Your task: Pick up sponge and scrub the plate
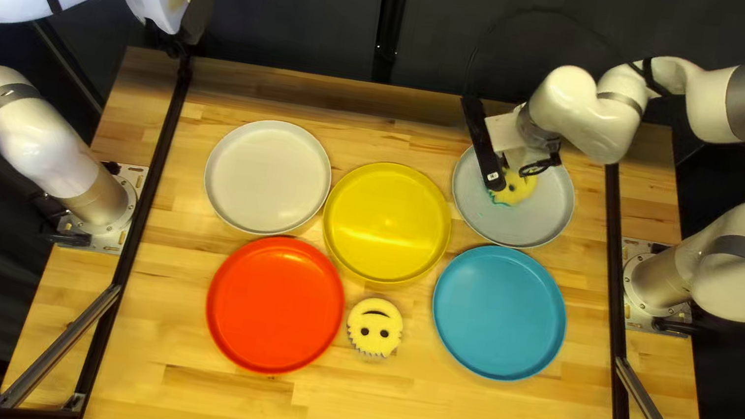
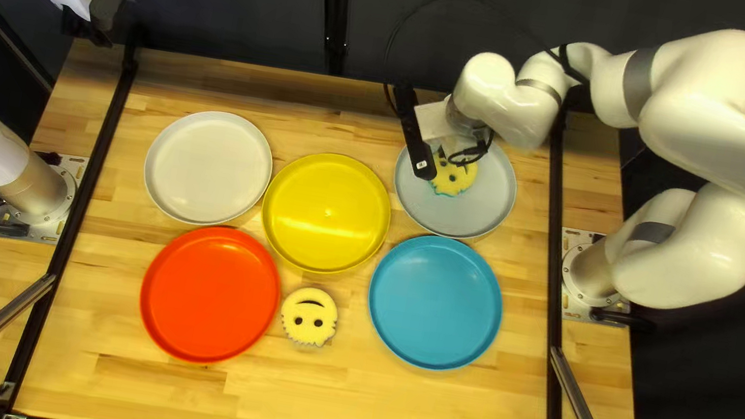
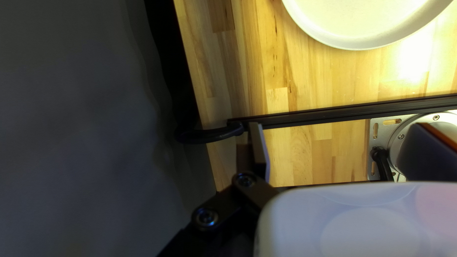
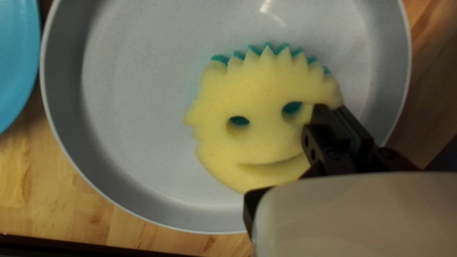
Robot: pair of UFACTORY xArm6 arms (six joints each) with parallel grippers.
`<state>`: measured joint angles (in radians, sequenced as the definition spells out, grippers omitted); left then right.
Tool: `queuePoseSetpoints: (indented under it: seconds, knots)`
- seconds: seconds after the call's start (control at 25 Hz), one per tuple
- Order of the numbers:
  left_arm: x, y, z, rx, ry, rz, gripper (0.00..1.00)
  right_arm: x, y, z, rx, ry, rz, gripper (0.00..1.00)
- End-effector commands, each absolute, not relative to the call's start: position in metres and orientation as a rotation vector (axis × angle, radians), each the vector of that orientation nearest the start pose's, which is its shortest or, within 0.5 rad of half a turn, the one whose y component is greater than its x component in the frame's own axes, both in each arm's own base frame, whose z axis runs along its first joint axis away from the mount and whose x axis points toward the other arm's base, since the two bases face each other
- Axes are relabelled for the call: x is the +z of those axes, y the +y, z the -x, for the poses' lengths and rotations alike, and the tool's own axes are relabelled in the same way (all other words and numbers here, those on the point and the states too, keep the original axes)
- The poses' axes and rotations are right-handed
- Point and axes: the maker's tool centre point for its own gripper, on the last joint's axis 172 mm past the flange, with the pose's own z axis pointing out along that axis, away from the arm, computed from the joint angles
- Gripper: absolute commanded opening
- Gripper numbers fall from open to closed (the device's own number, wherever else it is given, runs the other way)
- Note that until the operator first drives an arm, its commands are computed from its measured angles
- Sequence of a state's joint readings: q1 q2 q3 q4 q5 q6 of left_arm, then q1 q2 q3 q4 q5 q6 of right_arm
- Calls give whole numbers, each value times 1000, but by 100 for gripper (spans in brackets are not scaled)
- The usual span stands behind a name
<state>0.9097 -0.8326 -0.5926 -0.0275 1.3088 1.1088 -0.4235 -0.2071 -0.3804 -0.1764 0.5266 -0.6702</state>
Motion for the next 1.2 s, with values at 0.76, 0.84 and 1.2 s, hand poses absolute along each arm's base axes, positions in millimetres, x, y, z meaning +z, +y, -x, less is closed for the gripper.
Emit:
queuePoseSetpoints:
  seconds: [0.76, 0.84, 1.2]
  knots:
    - [267, 219, -179, -130, 295, 3040, 100, 54, -223, -304, -112, -858, 3152, 0]
    - [267, 219, -179, -130, 295, 3040, 100, 53, -218, -303, -116, -858, 3140, 0]
    - [267, 219, -179, -130, 295, 3040, 100, 53, -167, -285, -101, -828, 3098, 0]
